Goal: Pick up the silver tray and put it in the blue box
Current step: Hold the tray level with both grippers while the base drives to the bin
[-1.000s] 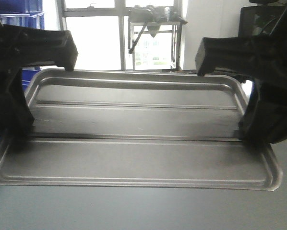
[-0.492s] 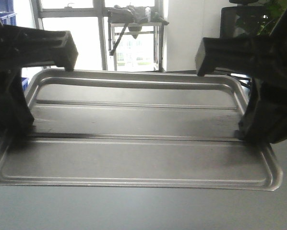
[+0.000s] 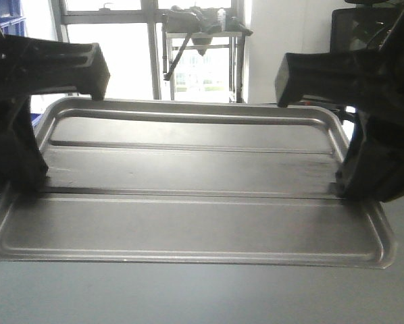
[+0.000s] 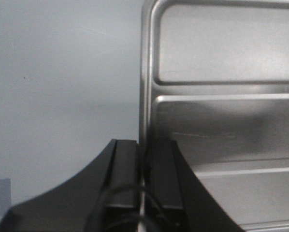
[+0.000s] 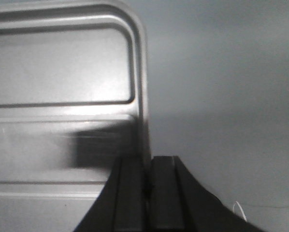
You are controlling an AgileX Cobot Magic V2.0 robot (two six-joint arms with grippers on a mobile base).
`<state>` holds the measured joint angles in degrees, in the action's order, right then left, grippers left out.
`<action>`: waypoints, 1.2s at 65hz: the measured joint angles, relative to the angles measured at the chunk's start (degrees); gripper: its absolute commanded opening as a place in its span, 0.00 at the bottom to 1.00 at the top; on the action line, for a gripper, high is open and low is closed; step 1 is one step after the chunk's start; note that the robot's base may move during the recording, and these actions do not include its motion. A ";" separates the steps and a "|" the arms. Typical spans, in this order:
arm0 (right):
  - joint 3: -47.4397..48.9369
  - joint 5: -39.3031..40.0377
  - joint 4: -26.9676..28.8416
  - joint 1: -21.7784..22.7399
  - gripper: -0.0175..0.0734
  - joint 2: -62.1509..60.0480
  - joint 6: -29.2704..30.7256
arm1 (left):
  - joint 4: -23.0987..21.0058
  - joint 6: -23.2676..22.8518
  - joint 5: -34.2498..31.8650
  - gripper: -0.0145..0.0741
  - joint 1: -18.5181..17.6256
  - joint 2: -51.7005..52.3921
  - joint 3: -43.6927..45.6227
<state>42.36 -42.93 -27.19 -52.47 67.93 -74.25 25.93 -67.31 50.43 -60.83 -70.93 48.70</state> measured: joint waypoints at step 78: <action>0.00 0.00 0.00 0.00 0.25 0.00 0.00 | 0.10 0.00 0.01 0.15 0.00 0.00 0.00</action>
<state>42.36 -42.93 -27.19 -52.47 67.93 -74.25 26.03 -67.31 50.45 -60.83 -70.93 48.70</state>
